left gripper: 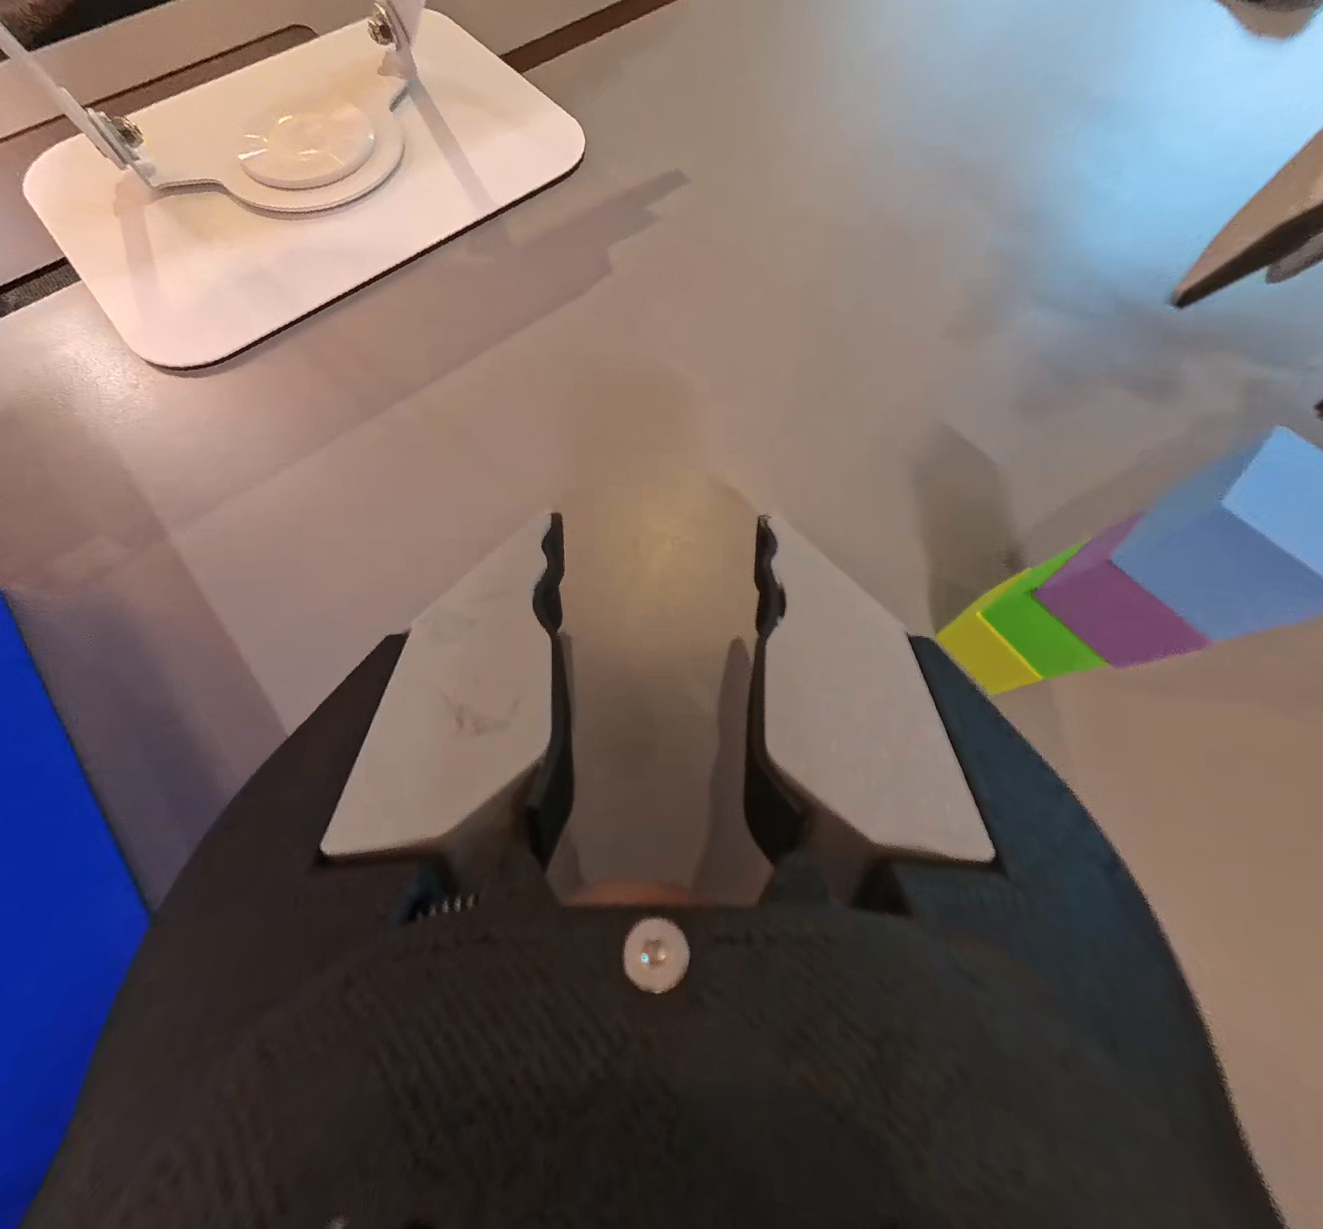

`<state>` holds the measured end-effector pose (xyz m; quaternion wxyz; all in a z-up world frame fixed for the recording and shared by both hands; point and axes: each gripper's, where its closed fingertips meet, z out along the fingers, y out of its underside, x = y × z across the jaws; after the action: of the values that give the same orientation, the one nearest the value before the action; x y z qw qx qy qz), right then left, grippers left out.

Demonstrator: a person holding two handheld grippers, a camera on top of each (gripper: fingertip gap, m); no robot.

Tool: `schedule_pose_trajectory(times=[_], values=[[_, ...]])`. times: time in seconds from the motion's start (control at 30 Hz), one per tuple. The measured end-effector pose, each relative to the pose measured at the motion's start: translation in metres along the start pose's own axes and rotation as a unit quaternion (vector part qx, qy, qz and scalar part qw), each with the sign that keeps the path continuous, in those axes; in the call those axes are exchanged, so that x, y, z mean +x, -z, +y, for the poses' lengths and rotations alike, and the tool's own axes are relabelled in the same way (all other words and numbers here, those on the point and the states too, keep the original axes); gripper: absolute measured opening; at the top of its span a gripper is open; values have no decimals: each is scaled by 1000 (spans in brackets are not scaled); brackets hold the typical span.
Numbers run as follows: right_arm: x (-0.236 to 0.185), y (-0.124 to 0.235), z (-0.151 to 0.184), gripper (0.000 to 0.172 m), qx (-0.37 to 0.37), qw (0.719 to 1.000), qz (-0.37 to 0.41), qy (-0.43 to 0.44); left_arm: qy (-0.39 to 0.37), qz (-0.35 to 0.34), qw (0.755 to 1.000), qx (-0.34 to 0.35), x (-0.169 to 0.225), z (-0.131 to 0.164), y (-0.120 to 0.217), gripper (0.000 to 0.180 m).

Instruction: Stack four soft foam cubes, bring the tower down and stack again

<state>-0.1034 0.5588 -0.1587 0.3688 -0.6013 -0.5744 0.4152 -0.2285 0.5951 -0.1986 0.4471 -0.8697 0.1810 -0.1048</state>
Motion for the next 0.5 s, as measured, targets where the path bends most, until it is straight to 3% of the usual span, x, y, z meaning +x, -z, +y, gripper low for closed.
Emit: schedule_pose_trajectory(times=[0.33, 0.4, 0.47, 0.5], values=[[-21, -14, 20, 2, -44, 997, -34, 46, -19, 0, 999, -28, 7, 12, -12, 38], [-27, -17, 27, 0, -60, 995, -49, 54, -24, 7, 999, -33, 10, 14, -13, 26], [-31, -20, 33, 0, -75, 994, -60, 59, -34, 23, 999, -36, 15, 16, -12, 0], [-34, -21, 36, 0, -81, 992, -68, 62, -38, 27, 998, -35, 17, 16, -12, 0]])
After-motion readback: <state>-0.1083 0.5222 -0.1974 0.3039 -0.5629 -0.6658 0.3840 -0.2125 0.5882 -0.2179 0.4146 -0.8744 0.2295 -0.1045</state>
